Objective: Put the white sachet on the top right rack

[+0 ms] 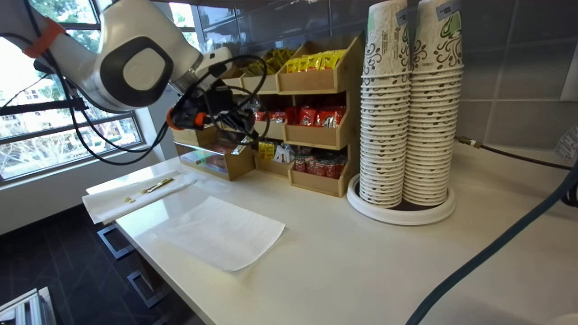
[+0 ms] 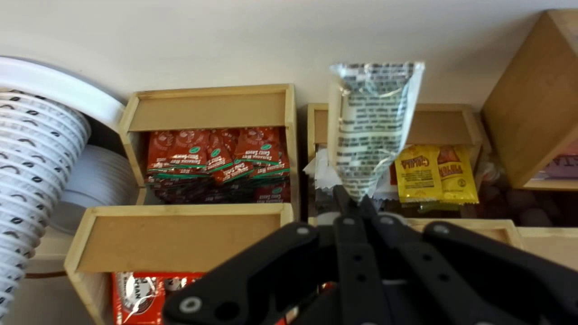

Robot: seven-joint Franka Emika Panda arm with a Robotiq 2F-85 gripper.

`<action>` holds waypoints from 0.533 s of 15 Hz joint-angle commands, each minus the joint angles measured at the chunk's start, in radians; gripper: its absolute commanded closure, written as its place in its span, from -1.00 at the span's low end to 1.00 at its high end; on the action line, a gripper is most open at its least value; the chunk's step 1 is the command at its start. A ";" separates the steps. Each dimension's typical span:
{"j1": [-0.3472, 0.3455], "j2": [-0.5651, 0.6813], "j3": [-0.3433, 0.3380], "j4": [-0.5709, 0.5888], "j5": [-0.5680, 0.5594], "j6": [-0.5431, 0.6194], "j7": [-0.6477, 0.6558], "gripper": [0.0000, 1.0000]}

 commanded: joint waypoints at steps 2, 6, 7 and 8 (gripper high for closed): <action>-0.033 -0.045 0.023 -0.026 0.046 -0.007 -0.037 0.98; -0.034 -0.068 0.008 -0.020 -0.007 0.030 -0.025 1.00; -0.039 -0.075 0.009 -0.011 -0.018 0.045 -0.030 1.00; -0.045 -0.081 0.010 -0.006 -0.027 0.061 -0.034 1.00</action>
